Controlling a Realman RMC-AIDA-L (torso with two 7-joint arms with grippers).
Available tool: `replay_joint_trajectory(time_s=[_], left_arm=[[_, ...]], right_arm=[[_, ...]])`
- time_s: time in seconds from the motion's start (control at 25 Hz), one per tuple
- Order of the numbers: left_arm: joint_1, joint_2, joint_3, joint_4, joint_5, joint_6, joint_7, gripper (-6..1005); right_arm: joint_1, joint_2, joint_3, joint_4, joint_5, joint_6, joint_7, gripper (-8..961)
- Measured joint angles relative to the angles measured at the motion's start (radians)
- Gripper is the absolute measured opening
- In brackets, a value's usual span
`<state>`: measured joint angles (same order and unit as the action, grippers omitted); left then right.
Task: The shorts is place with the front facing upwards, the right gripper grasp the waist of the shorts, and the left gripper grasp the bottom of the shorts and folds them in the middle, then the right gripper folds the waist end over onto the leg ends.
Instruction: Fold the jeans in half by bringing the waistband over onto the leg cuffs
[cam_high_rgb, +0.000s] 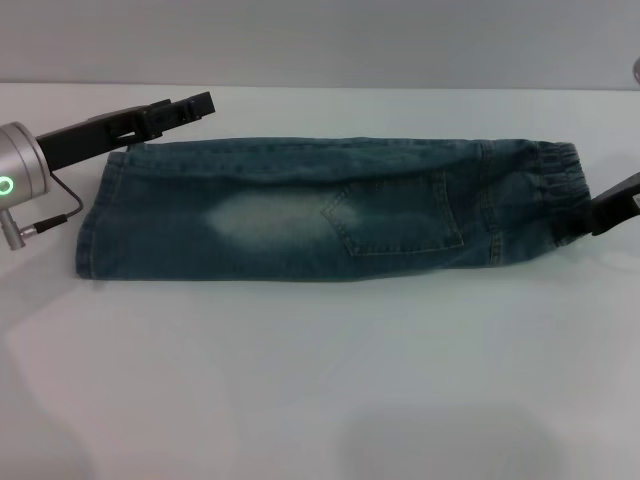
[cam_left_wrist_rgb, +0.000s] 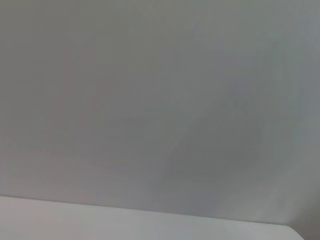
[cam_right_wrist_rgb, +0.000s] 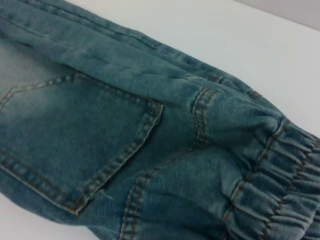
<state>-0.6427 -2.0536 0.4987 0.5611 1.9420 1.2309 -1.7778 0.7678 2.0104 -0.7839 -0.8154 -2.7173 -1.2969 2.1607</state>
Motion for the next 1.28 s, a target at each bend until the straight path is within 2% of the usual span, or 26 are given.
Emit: replay_joint_trajectory(time_s=[0.2,0.4,0.56,0.68,0.72,0.8,1.12,1.28], left_arm=[[-0.004,-0.003,0.027,-0.003,0.0,-0.012,0.024,806],[-0.034,-0.008,0.065,-0.038,-0.008,-0.059,0.058,805],[-0.076,-0.01,0.113,-0.081,-0.019,-0.12,0.083,805],[-0.105,-0.015,0.182,-0.096,-0.045,-0.171,0.09,805],[-0.122,-0.015,0.237,-0.112,-0.083,-0.206,0.094,805],[-0.127,-0.016,0.258,-0.116,-0.098,-0.218,0.096,805],[-0.124,-0.019,0.49,-0.117,-0.242,-0.346,0.108,805],[-0.109,-0.018,0.54,-0.113,-0.252,-0.381,0.108,805]], right_arm=[[-0.004,0.001,0.0,-0.035,0.001,-0.053,-0.001,244],[-0.015,0.001,0.007,-0.118,0.017,-0.143,-0.001,28],[-0.026,0.002,0.011,-0.246,0.051,-0.246,0.008,23],[-0.024,0.001,0.013,-0.334,0.084,-0.318,0.023,19],[-0.023,0.0,0.014,-0.361,0.094,-0.341,0.029,17],[-0.017,0.0,0.015,-0.419,0.107,-0.377,0.045,16],[0.025,-0.011,0.028,-0.586,0.167,-0.48,0.129,17],[0.059,-0.015,0.029,-0.632,0.169,-0.512,0.161,16]])
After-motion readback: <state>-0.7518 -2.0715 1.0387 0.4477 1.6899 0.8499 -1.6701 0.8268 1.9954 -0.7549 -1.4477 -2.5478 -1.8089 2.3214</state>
